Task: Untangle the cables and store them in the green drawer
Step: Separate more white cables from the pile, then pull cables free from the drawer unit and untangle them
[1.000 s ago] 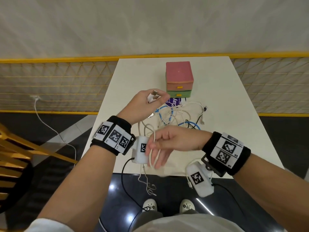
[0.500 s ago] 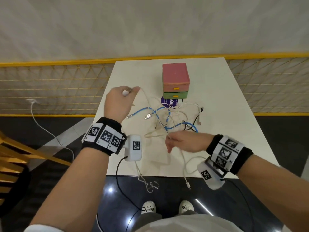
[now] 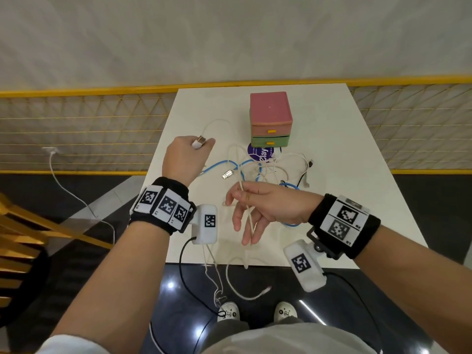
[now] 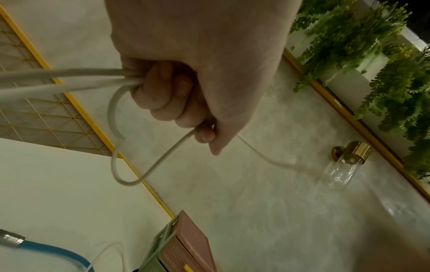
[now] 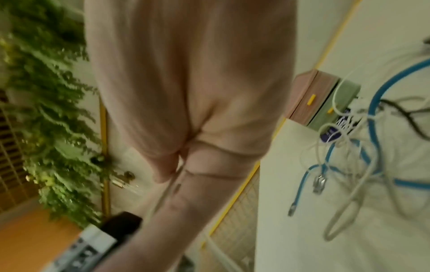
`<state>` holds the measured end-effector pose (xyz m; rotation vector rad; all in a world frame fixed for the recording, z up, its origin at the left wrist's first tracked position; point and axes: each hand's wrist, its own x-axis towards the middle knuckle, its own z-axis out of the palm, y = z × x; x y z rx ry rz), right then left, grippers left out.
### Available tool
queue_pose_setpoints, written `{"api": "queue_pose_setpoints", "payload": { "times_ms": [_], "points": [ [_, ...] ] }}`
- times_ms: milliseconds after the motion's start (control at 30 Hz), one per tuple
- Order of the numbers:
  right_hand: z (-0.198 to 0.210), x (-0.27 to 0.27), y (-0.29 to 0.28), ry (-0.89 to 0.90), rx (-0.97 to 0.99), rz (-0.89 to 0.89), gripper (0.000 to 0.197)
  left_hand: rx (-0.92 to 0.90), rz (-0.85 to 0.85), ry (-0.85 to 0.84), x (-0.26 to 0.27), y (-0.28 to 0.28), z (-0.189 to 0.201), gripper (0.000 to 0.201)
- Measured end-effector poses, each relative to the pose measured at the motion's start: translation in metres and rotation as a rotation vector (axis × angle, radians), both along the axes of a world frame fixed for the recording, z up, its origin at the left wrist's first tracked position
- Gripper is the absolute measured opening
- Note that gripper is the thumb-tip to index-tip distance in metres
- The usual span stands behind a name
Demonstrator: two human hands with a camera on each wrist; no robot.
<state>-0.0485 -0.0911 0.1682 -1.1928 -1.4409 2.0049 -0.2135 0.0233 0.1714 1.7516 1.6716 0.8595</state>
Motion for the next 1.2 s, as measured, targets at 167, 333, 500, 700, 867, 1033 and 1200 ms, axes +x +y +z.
{"api": "queue_pose_setpoints", "payload": {
  "times_ms": [167,333,500,700,867,1033,1200],
  "points": [
    [-0.046,0.027,0.022,-0.910,0.299,0.166,0.060,-0.099,-0.305,0.096,-0.004,-0.003,-0.005,0.018],
    [-0.052,0.033,0.036,-0.803,0.471,-0.227,0.099,-0.234,-0.628,0.146,0.003,-0.016,0.006,0.019],
    [-0.024,0.016,0.037,-0.572,0.495,0.021,0.070,-0.087,-0.611,-0.123,0.013,-0.026,0.026,0.011],
    [-0.013,0.004,0.033,-0.460,0.574,-0.054,0.040,-0.163,-0.546,-0.311,0.016,-0.027,0.037,0.019],
    [-0.015,-0.026,0.025,-0.158,0.362,-0.025,0.034,-0.277,-0.539,-0.544,0.025,-0.030,0.032,0.026],
    [-0.041,-0.032,0.001,-0.197,0.110,0.183,0.029,-0.285,-0.453,-0.717,0.020,-0.024,0.028,0.038],
    [-0.071,-0.024,-0.015,-0.486,0.160,0.480,0.048,-0.162,-0.383,-0.739,0.013,-0.020,0.031,0.026]
  ]
}}
